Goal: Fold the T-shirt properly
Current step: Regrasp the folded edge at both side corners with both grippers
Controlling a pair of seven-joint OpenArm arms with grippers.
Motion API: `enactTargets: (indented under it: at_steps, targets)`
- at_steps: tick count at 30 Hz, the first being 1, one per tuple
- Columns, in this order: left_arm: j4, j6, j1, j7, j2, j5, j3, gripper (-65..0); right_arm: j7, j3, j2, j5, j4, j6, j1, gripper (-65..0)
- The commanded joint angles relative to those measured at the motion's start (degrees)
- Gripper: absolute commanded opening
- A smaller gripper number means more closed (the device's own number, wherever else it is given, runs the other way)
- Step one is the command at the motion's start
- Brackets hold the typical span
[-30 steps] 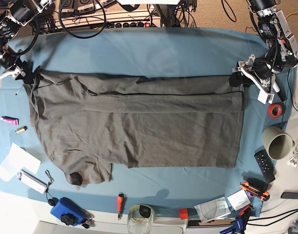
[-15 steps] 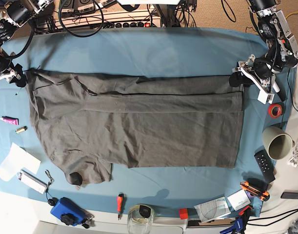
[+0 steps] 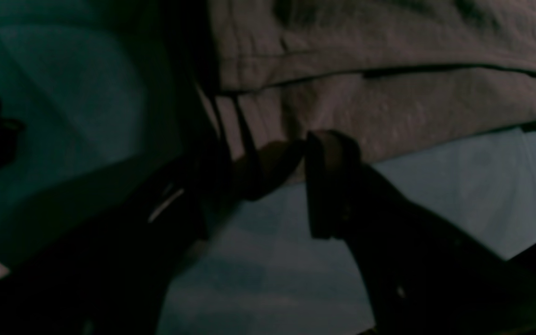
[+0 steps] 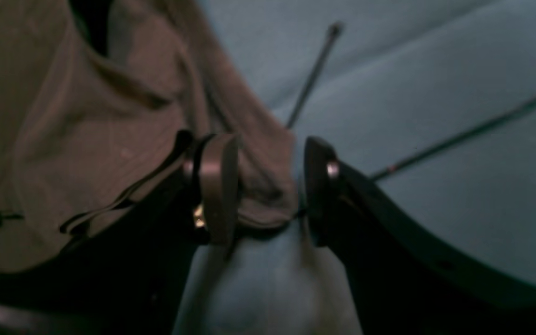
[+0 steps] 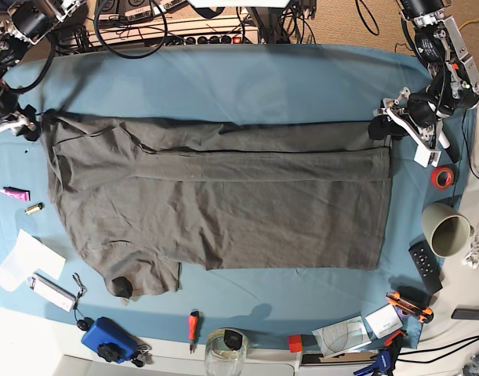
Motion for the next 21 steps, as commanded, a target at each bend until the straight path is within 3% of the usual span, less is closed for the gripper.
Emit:
enactTargets:
  at_steps: [1, 7, 10, 17, 21]
  targets:
    - [0.68, -0.02, -0.31, -0.39, -0.61, -0.2, -0.11, -35.8, 1.55, -1.18, 1.6, 1.03, 0.96, 0.13, 0.52, -41.0]
    - [0.68, -0.02, -0.28, -0.37, -0.61, -0.2, -0.11, -35.8, 6.47, -9.2, 1.6, -8.55, 0.96, -6.45, 0.52, -41.0]
    - [0.68, -0.02, -0.31, -0.39, -0.61, -0.22, -0.11, -35.8, 6.4, -10.08, 1.6, -9.57, 0.96, -8.02, 0.39, -41.0]
    - [0.68, 0.0, -0.31, -0.39, -0.61, -0.2, -0.11, -35.8, 5.35, -10.08, 1.6, -10.08, 0.96, -8.68, -1.07, -41.1]
    - [0.68, -0.02, -0.31, -0.39, -0.61, -0.2, -0.11, -35.8, 1.57, -10.03, 1.66, -10.1, 0.98, -8.66, -2.67, -41.2]
